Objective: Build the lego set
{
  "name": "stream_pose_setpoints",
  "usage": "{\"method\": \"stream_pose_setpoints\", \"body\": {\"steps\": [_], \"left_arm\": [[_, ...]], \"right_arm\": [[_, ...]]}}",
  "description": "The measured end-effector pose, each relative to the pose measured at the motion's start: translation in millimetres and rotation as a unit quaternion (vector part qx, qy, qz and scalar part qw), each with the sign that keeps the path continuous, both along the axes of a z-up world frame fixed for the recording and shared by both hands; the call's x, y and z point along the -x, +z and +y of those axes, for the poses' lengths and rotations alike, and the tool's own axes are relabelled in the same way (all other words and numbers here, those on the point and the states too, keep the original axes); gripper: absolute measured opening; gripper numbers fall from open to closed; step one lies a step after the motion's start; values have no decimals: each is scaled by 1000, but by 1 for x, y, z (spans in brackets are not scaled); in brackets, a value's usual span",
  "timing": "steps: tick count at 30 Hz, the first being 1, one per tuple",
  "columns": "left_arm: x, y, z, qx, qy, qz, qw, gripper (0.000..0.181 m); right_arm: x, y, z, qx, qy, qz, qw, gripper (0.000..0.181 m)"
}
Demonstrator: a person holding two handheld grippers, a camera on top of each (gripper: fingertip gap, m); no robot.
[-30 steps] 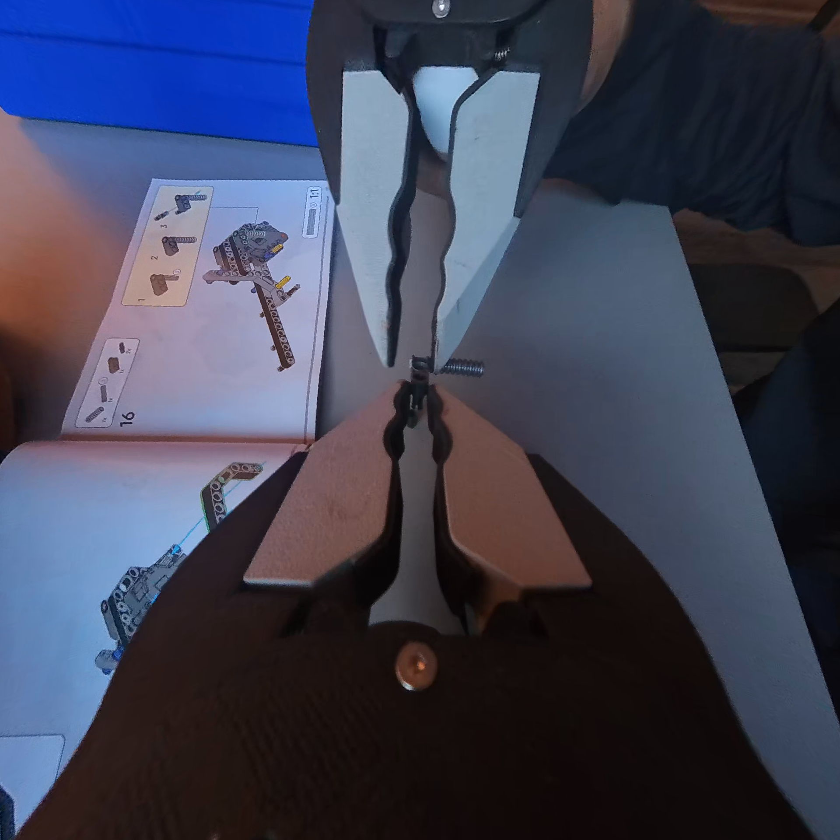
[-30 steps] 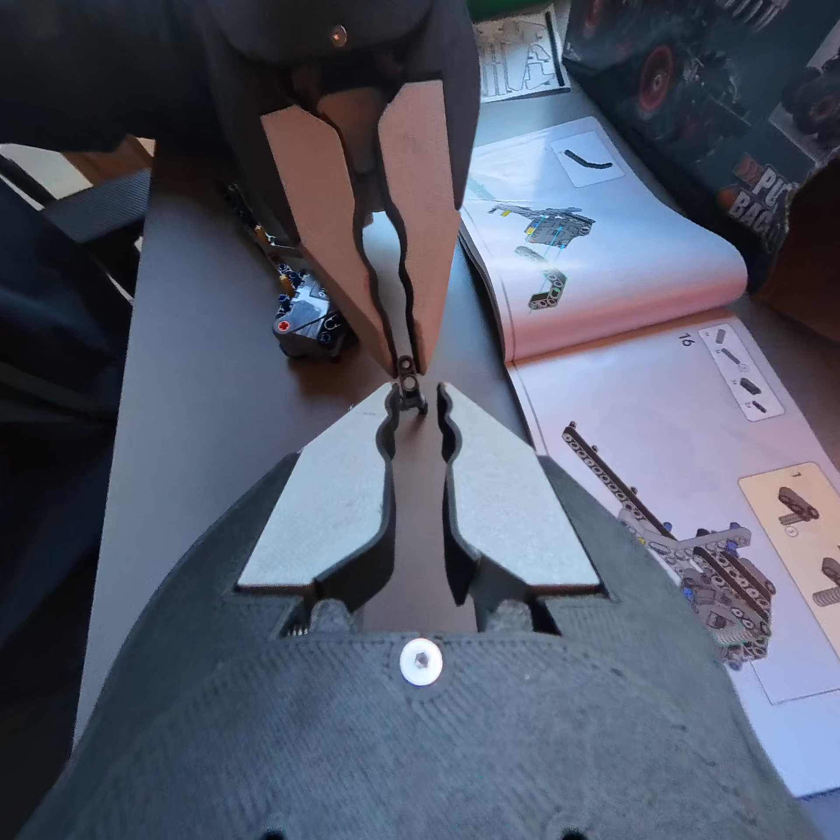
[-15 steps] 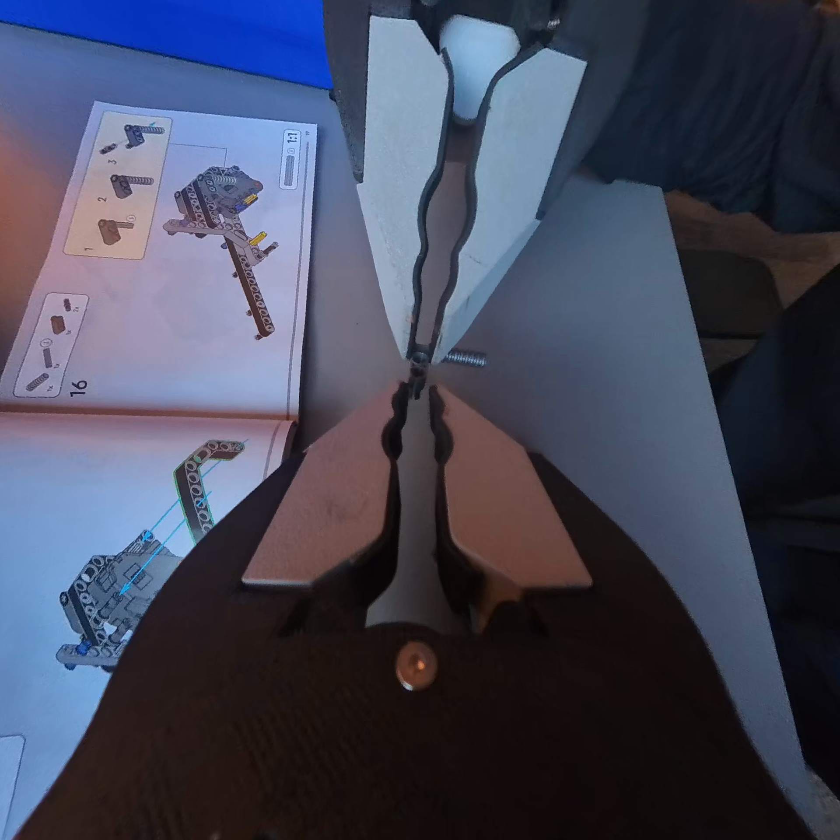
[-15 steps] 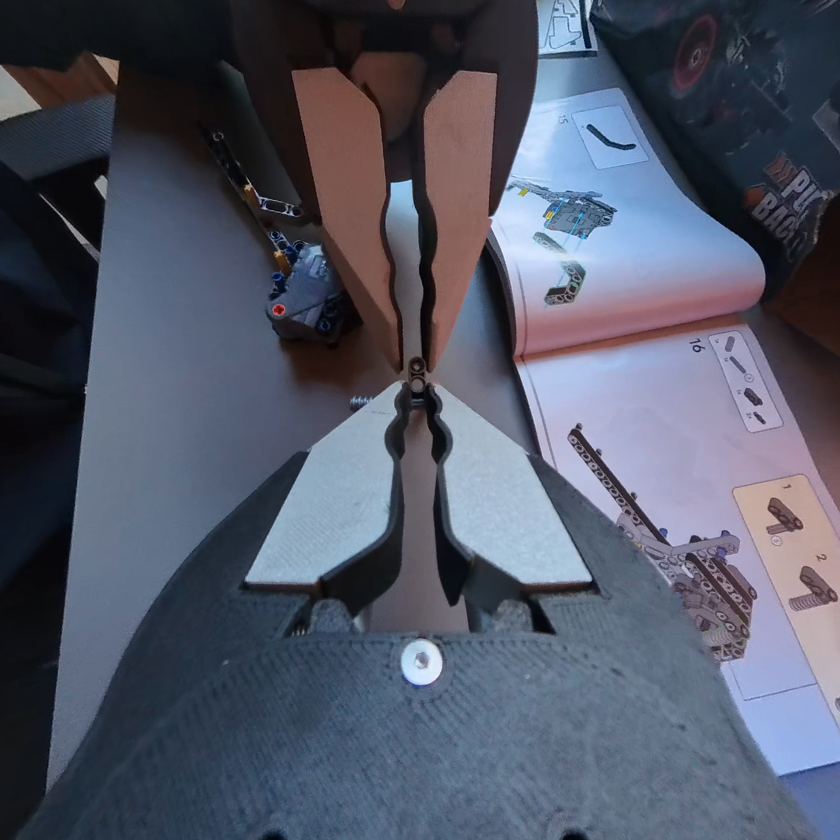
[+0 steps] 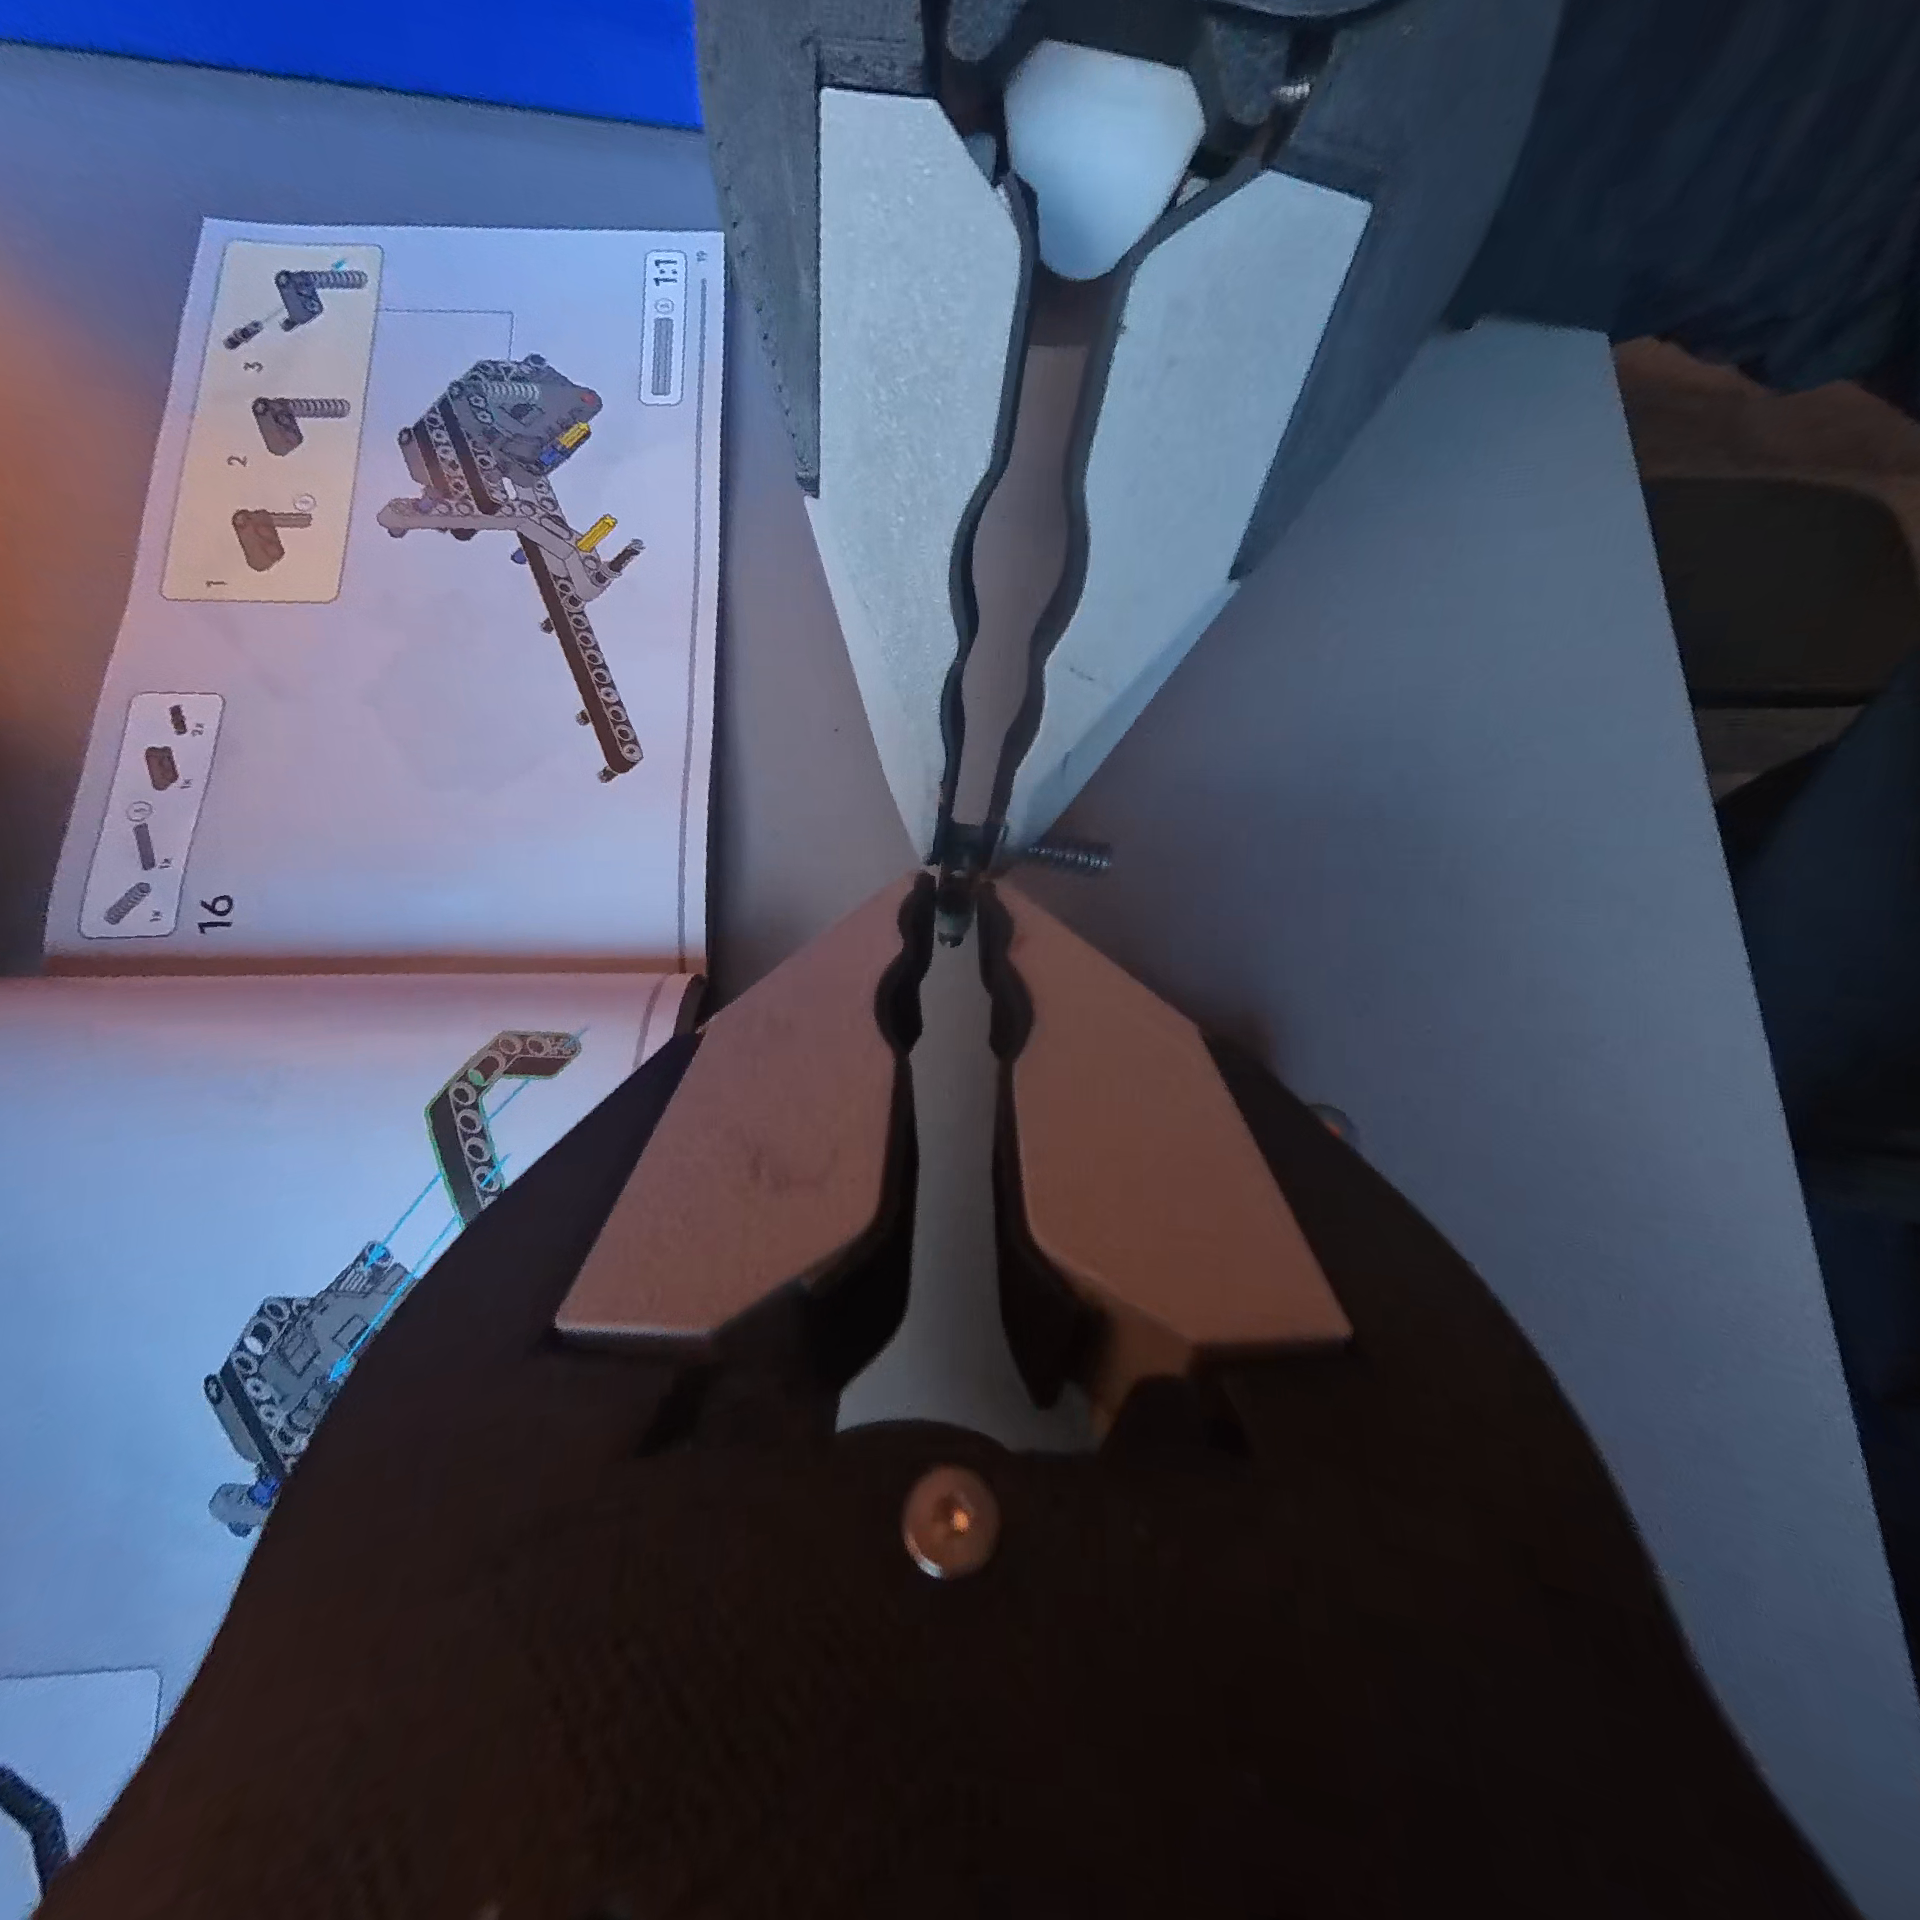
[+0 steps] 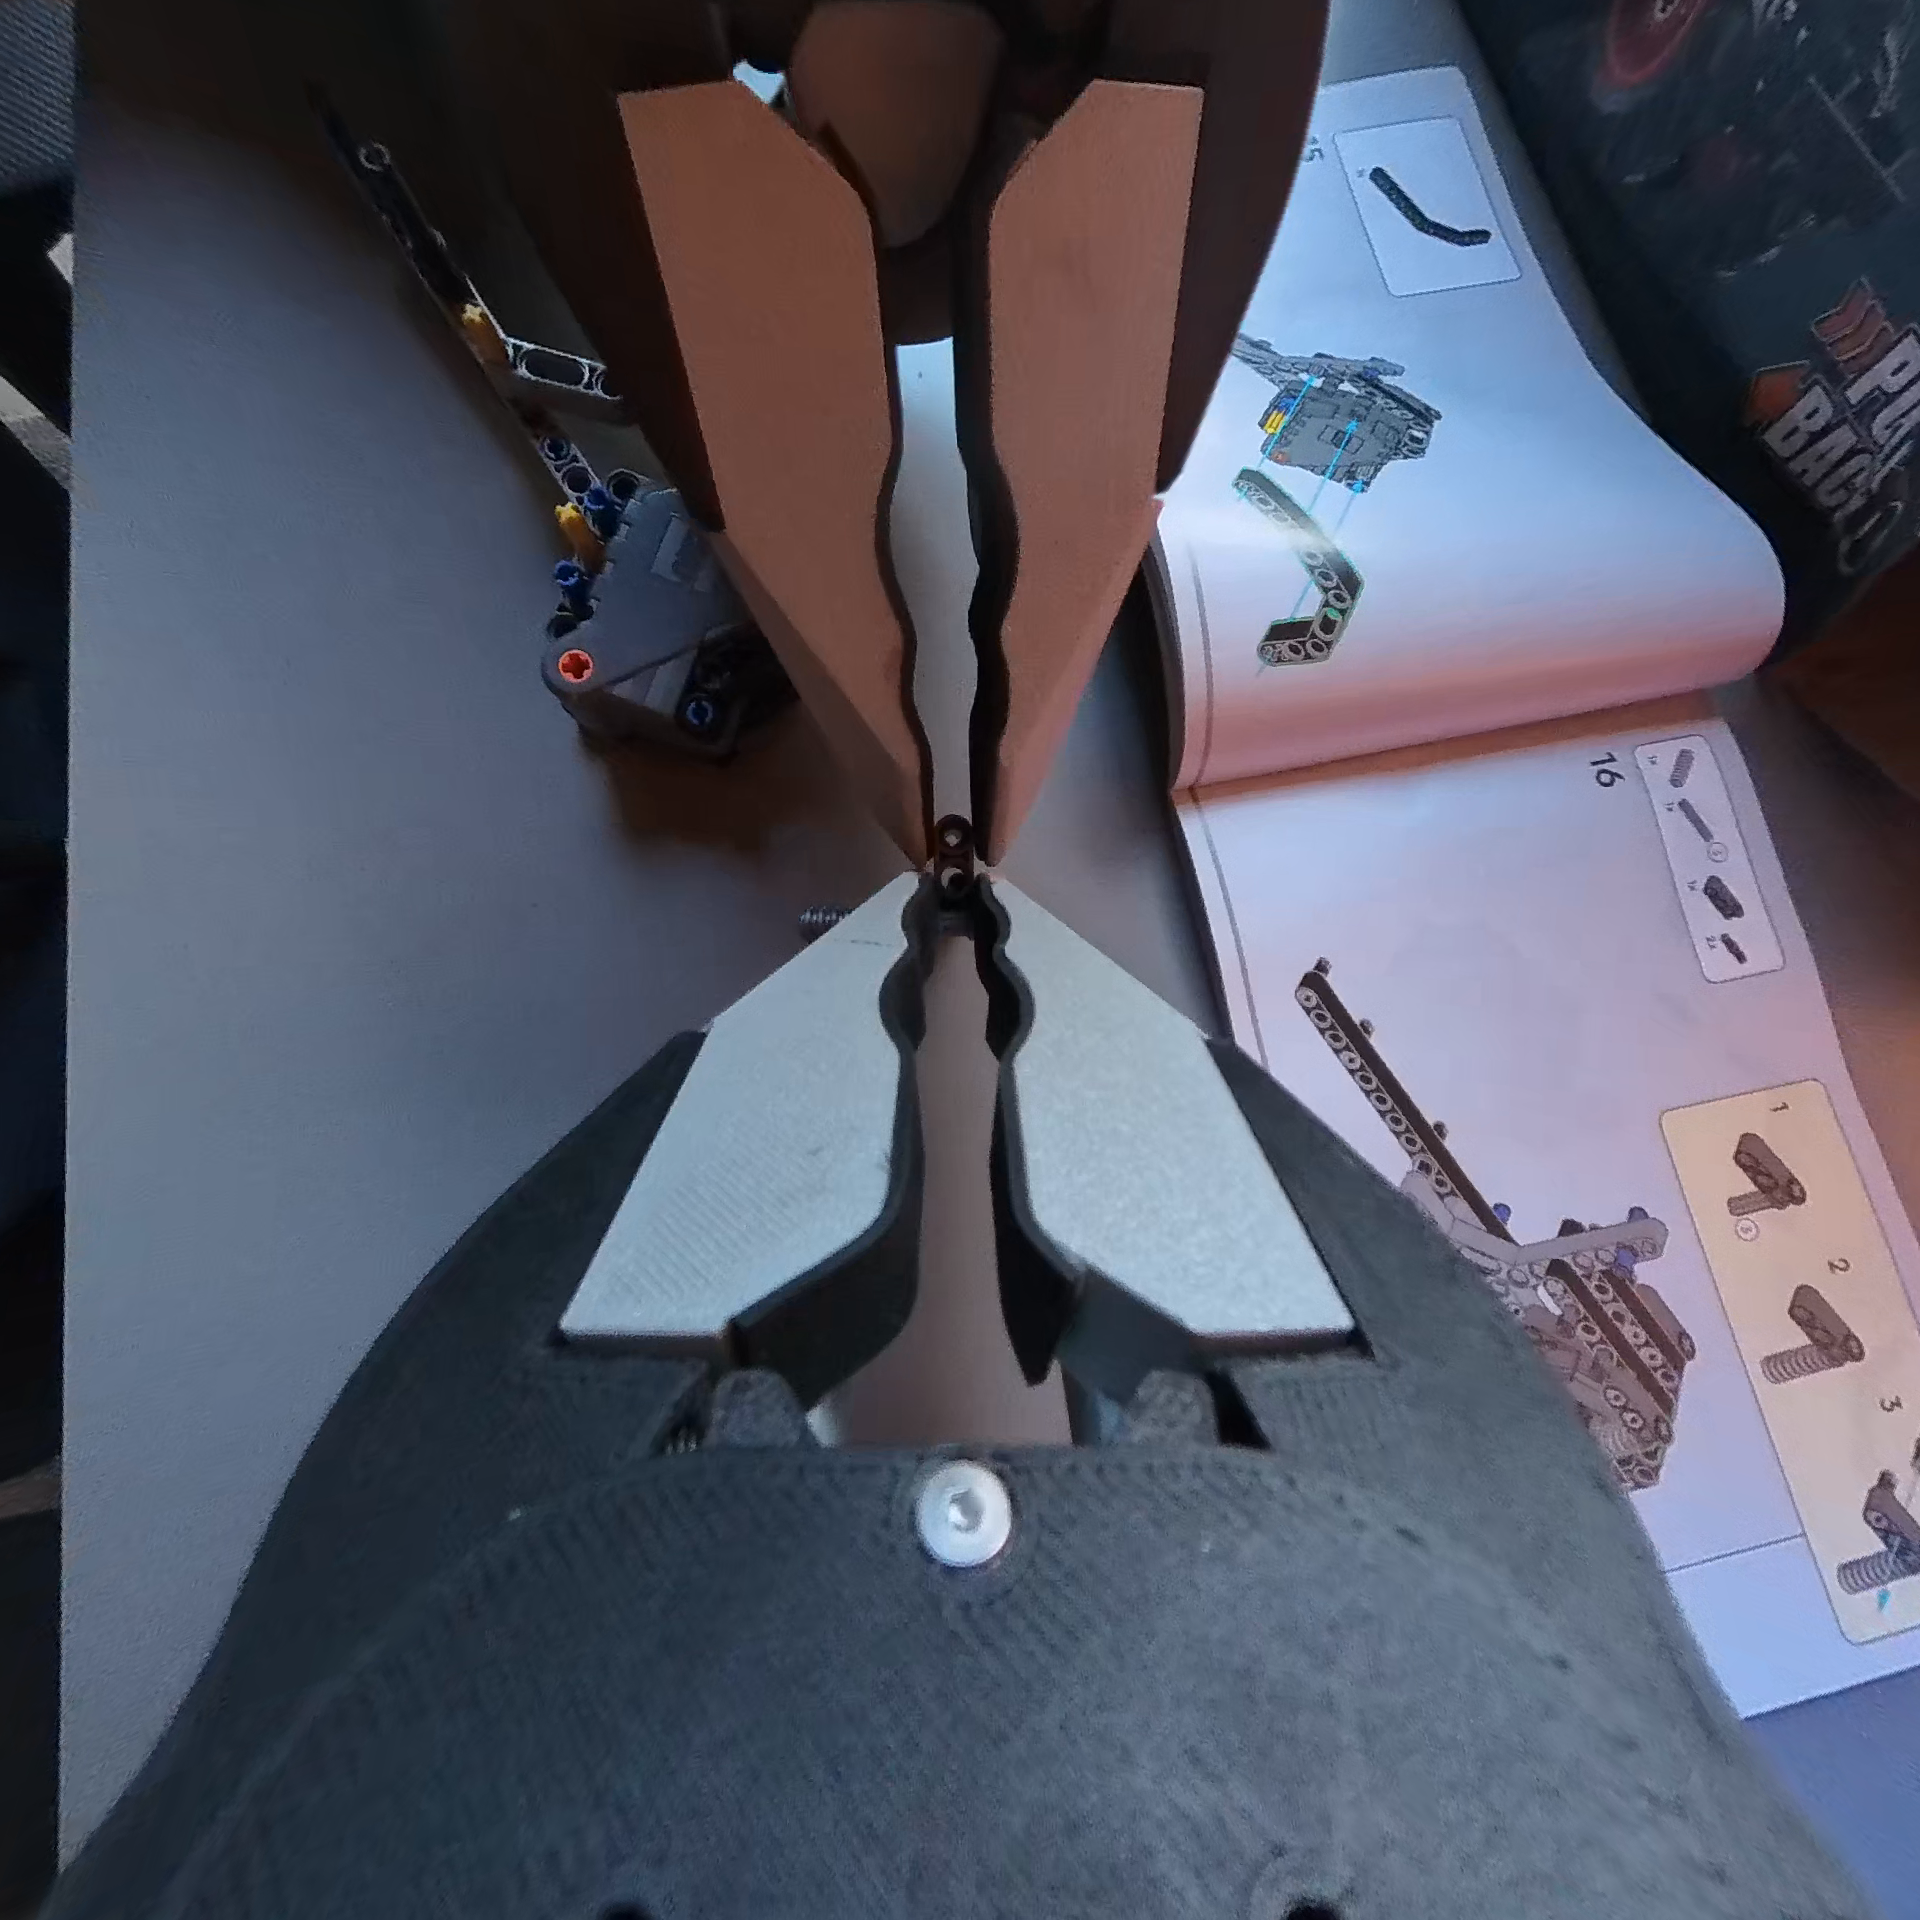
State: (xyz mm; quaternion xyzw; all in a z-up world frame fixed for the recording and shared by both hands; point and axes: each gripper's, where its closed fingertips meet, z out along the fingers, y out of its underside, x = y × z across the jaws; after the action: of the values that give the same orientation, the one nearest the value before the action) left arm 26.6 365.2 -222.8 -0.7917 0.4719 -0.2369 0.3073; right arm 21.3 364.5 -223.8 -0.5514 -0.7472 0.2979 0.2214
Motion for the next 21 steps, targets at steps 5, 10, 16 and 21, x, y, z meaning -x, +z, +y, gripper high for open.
{"method": "stream_pose_setpoints", "body": {"steps": [5,10,16,21], "left_arm": [[1,2,-3,-5,-11,-1,1000,6],[1,-2,-2,-5,-12,-2,1000,6],[3,4,-2,-18,-15,9,1000,6],[4,7,0,-25,-11,2,1000,6]], "right_arm": [[1,4,-2,1,8,12,1000,5],[0,0,-1,-14,13,16,1000,5],[3,7,-1,-8,9,33,999,7],[-4,25,5,21,-2,74,997,24]]}}
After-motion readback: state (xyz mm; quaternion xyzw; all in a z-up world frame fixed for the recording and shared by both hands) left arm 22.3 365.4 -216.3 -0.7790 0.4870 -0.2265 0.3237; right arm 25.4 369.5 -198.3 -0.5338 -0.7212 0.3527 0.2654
